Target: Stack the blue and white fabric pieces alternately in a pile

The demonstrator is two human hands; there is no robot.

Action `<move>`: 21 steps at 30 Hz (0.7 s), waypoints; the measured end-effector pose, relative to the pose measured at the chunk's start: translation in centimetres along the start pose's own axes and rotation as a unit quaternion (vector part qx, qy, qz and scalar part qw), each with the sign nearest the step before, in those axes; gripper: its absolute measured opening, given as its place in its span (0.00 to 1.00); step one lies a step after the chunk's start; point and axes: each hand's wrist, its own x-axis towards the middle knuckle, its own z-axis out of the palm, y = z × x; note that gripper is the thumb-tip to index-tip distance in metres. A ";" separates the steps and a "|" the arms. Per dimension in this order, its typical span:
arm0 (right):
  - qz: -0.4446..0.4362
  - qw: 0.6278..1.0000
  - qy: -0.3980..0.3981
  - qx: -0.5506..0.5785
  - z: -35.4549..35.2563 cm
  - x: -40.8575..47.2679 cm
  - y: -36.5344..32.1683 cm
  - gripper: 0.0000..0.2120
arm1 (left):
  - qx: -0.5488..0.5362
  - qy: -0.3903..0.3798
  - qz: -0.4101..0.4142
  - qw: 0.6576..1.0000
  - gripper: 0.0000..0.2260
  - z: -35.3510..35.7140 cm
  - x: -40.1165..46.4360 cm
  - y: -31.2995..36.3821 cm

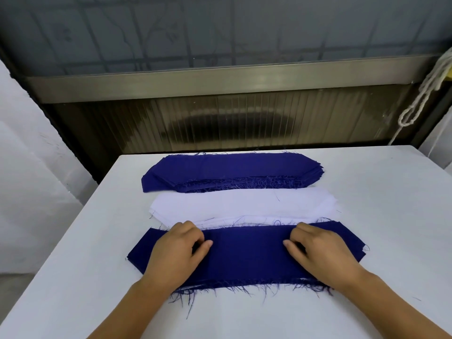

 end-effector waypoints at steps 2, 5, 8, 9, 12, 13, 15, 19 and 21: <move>0.005 1.000 0.021 0.001 0.1 -0.4 0.5 0.13 | -0.001 0.002 -0.015 1.000 0.12 0.2 -0.4 -0.5; 0.040 0.999 0.031 -0.003 -0.4 -1.5 1.6 0.14 | 0.001 0.007 -0.033 0.999 0.15 -0.1 -1.1 -1.8; 0.085 0.996 0.017 -0.026 -0.9 -1.9 3.1 0.15 | 0.023 0.000 -0.056 0.998 0.16 -1.0 -1.6 -3.0; 0.101 0.994 0.004 -0.035 -1.1 -1.8 3.5 0.16 | 0.032 -0.006 -0.063 0.998 0.17 -1.3 -1.5 -3.3; 0.132 0.990 -0.034 -0.047 -1.4 -0.4 3.9 0.16 | 0.043 -0.005 -0.069 0.997 0.13 -1.8 -0.2 -3.4; 0.126 0.991 -0.030 -0.035 -1.3 0.3 3.7 0.13 | 0.042 -0.002 -0.060 0.997 0.10 -1.7 0.6 -3.2; 0.096 0.995 -0.013 -0.009 -1.0 2.1 3.1 0.04 | 0.041 -0.006 -0.028 0.999 0.06 -1.2 2.2 -2.4; 0.068 0.995 -0.044 0.052 0.6 5.5 2.7 0.11 | 0.011 -0.041 0.026 0.999 0.16 1.0 5.2 -1.2; 0.073 0.993 -0.054 0.078 1.4 6.0 2.9 0.12 | -0.014 -0.071 0.018 0.997 0.18 1.9 5.8 -1.4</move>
